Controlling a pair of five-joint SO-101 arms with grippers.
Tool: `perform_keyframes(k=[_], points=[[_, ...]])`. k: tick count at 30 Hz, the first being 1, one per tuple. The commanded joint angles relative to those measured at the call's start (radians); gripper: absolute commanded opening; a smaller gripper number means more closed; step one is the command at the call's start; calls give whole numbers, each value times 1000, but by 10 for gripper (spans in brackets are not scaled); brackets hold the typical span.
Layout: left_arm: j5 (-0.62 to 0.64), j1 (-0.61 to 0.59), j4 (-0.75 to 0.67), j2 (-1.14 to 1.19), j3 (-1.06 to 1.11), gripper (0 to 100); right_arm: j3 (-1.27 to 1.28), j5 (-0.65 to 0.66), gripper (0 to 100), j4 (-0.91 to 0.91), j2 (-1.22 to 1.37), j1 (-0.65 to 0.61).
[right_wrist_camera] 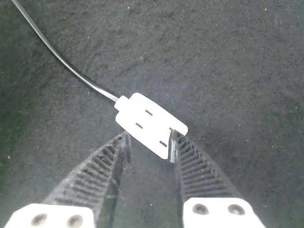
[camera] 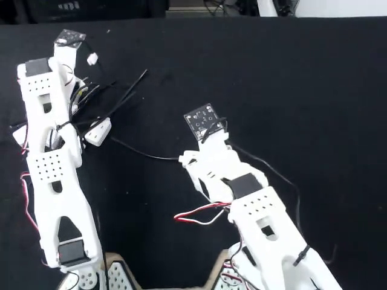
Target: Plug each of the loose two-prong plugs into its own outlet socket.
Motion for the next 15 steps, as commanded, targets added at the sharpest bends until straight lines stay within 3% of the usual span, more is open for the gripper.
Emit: perform_keyframes(k=[1, 5, 15], points=[[-6, -18, 126, -31, -225, 30, -5, -5, 124, -25, -33, -15], [-5, -16, 249, -23, -335, 30, -5, -5, 124, -25, -33, -15], [160, 7, 247, -40, -153, 30, -5, -5, 124, -25, -33, -15]])
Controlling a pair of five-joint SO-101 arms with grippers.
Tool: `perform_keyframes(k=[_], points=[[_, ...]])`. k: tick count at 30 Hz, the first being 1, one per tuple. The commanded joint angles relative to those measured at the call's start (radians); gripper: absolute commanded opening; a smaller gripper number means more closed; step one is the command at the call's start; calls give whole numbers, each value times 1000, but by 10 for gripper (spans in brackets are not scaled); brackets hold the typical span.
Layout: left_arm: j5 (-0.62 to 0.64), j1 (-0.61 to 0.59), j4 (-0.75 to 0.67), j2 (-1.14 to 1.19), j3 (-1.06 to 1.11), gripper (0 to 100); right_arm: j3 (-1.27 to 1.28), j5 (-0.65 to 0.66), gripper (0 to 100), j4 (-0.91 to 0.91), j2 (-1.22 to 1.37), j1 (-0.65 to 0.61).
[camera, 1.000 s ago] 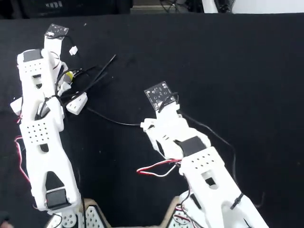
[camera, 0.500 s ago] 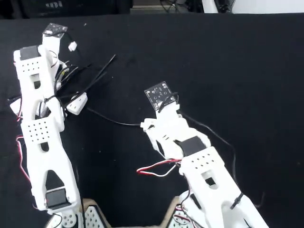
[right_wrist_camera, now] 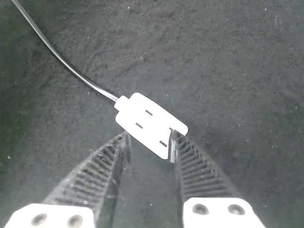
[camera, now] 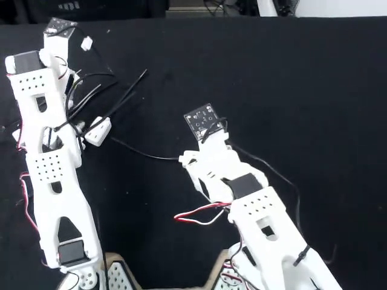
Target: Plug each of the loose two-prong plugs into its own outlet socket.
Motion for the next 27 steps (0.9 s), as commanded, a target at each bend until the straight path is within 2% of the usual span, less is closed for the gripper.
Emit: perform_keyframes(k=[1, 5, 12, 14, 16, 19, 21, 23, 27], points=[[94, 10, 9, -52, 117, 30, -5, -5, 124, -25, -33, -15], [104, 21, 9, -158, 351, 30, -5, -5, 124, -25, -33, -15], [97, 13, 3, -483, 750, 30, -5, -5, 124, -25, -33, -15], [87, 18, -46, -522, 860, 37, -5, -5, 124, -25, -33, -15], [94, 18, -143, -532, 949, 97, -5, -5, 124, -25, -33, -15], [120, 15, -250, -532, 1018, 209, -5, -5, 124, -25, -33, -15], [138, 21, -267, -535, 1030, 246, -5, -5, 124, -25, -33, -15], [150, 19, -256, -537, 1020, 243, -4, -5, 124, -25, -33, -15], [107, -36, -123, -585, 955, 238, -4, -5, 124, -25, -33, -15]])
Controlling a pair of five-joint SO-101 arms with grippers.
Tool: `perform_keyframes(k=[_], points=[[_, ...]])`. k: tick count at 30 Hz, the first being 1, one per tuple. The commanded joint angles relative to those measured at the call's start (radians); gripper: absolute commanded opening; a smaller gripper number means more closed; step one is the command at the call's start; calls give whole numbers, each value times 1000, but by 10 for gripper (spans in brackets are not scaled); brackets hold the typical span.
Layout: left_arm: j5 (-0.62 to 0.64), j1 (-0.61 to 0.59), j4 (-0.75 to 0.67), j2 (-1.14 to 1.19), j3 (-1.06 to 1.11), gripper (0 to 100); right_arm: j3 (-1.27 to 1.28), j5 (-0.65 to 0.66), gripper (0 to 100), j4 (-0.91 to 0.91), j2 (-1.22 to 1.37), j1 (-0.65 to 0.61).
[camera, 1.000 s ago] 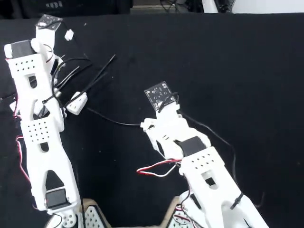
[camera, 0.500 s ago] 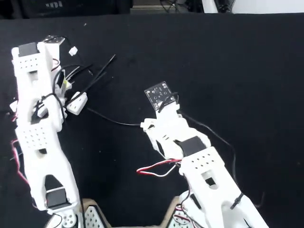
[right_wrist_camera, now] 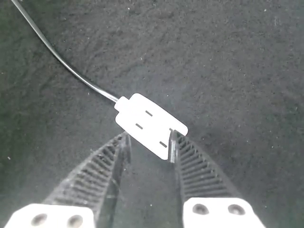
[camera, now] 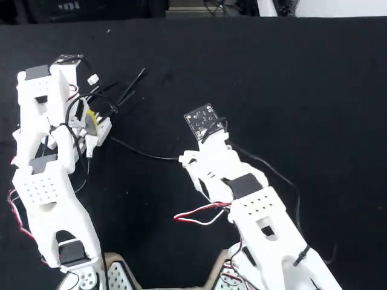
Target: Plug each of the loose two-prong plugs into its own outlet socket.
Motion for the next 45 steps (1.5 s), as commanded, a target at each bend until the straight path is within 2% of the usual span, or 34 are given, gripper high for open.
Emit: perform_keyframes(k=[1, 5, 13, 23, 28, 31, 34, 37, 41, 45], points=[[-55, -64, 133, -117, -76, 238, -4, -5, 124, -21, -33, -15], [-140, -120, 221, -170, -41, 238, -5, -5, 124, -21, -33, -15], [-133, -84, 204, -316, 130, 238, -5, -5, 124, -21, -33, -15], [180, 217, -115, -508, 476, 238, -4, -5, 124, -21, -33, -11], [273, 240, -361, -588, 705, 242, -4, -5, 124, -21, -35, -12], [229, 242, -390, -684, 819, 242, -4, -5, 124, -21, -35, -12], [69, 242, -379, -798, 949, 242, -4, -5, 124, -21, -35, -12], [-32, 220, -488, -841, 1099, 242, -4, -5, 124, -21, -36, -14], [-34, 193, -687, -833, 1227, 242, -4, -5, 124, -21, -35, -14], [-32, 180, -769, -787, 1267, 241, 7, -5, 124, -21, -38, -14]])
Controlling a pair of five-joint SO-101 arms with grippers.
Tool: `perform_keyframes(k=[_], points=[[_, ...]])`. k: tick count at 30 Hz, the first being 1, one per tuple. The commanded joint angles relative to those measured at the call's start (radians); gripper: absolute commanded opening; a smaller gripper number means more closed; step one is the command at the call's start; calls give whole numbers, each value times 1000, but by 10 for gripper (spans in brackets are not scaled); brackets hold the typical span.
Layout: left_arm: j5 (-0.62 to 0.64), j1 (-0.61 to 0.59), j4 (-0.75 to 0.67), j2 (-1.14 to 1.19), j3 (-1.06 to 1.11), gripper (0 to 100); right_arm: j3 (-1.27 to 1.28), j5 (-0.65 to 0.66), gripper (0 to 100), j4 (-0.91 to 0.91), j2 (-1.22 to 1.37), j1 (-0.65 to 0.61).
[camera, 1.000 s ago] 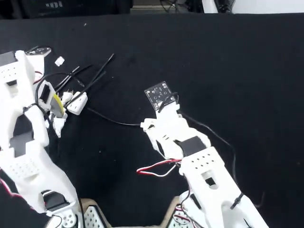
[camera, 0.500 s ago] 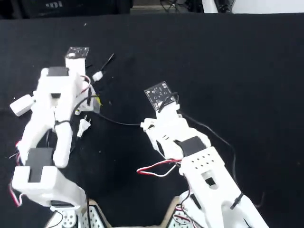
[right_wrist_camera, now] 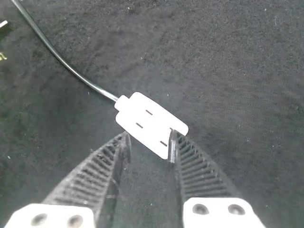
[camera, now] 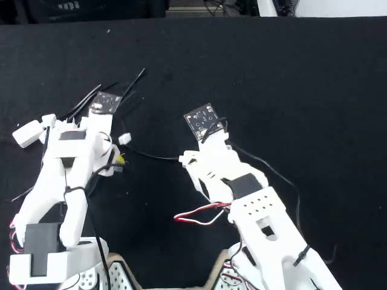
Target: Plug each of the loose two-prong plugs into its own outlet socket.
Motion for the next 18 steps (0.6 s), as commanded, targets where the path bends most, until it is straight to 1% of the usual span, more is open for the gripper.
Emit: perform_keyframes(k=[1, 3, 4, 5, 7, 8, 10, 13, 14, 16, 18], points=[[-11, -27, -81, 28, 15, 239, 1, -5, 124, -21, -38, -14], [-8, -36, -74, 57, 7, 233, 1, -5, 124, -21, -38, -14], [9, -36, -74, 66, 7, 211, -1, -5, 124, -21, -38, -14], [38, -35, -74, 66, 5, 171, -1, -5, 124, -26, -38, -14], [98, -21, -60, 46, -5, 47, 5, -8, 124, -48, -38, -12], [117, 2, -31, 29, -19, 19, 5, -8, 124, -51, -38, -9], [124, 53, 66, -9, -61, 64, 5, -11, 124, -48, -39, -8], [141, 142, 218, -87, -147, 25, 5, -14, 123, -48, -39, 14], [163, 173, 256, -117, -171, 32, 1, -14, 123, -48, -39, 29], [201, 242, 308, -172, -205, 34, -8, -14, 123, -48, -42, 66], [227, 320, 324, -219, -214, 31, -41, -14, 123, -8, -59, 121]])
